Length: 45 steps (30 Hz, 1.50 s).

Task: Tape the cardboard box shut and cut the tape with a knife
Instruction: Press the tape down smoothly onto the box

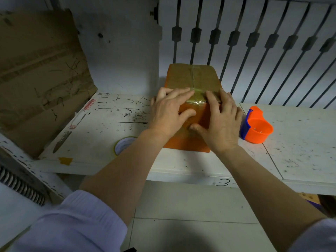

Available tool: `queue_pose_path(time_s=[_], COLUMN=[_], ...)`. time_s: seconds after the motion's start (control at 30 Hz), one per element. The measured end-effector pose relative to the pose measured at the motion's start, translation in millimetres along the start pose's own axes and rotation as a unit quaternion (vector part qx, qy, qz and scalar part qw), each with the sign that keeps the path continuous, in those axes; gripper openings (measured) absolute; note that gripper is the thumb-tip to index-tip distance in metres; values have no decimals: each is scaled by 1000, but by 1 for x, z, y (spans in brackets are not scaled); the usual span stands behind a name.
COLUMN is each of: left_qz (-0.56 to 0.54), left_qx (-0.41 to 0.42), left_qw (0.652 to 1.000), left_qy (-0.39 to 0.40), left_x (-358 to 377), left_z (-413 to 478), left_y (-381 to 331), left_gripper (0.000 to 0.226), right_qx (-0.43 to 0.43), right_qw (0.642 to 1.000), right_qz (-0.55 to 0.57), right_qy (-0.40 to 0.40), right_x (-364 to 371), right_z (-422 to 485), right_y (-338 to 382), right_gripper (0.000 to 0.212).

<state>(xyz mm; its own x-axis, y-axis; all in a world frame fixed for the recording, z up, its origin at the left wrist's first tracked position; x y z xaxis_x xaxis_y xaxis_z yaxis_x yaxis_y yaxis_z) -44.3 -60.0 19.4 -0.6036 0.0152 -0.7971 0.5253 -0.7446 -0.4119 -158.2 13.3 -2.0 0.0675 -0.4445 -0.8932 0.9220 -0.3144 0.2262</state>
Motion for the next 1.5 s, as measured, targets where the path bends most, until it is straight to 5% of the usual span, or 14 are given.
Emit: queue_pose_path(time_s=[0.1,0.27,0.4,0.57,0.7,0.93,1.03,1.17,1.33,1.5], left_qz=[-4,94,122,-24,-83,-131,-111,39,65,51], left_qx=[14,47,47,25,-40,-31,-17,-3,0,-16], left_qw=[1000,993,988,999,994,990,994,998,996,998], left_qy=[8,48,86,22,-55,-30,-16,46,56,27], left_x=[-1,7,13,-4,-11,-9,-9,3,6,1], left_z=[-2,-8,-9,-5,1,6,-1,-8,-9,-2], left_y=[0,-5,-1,-1,5,11,8,-1,-3,-1], left_gripper=[63,84,99,58,43,33,42,77,85,74], right_qx=[-8,0,20,-10,17,21,10,1,-35,-35], right_qw=[999,995,998,999,990,972,975,991,995,994], right_qz=[4,94,57,16,137,228,219,134,75,92], right_qy=[34,-15,-23,38,-26,-59,-45,7,63,38], right_x=[5,-9,-4,3,-12,-16,-15,-6,3,2], right_z=[1,2,3,2,8,12,8,6,3,7], right_y=[-2,-4,4,-1,-7,-10,-11,-5,-7,-6], right_gripper=[102,72,90,100,57,29,36,77,101,86])
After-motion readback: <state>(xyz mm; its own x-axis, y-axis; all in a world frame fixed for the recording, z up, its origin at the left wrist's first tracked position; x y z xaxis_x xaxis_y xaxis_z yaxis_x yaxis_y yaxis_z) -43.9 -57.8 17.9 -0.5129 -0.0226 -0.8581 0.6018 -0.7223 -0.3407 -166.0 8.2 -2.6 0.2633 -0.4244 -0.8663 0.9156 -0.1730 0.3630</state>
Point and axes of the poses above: each hand's wrist, its own z-axis towards the middle knuckle, its own x-axis out of the palm, y = z × x, the point moved 10 cm from there along z, towards the middle knuckle, and after that the axes turned 10 degrees about y, right-handed, at the moved point
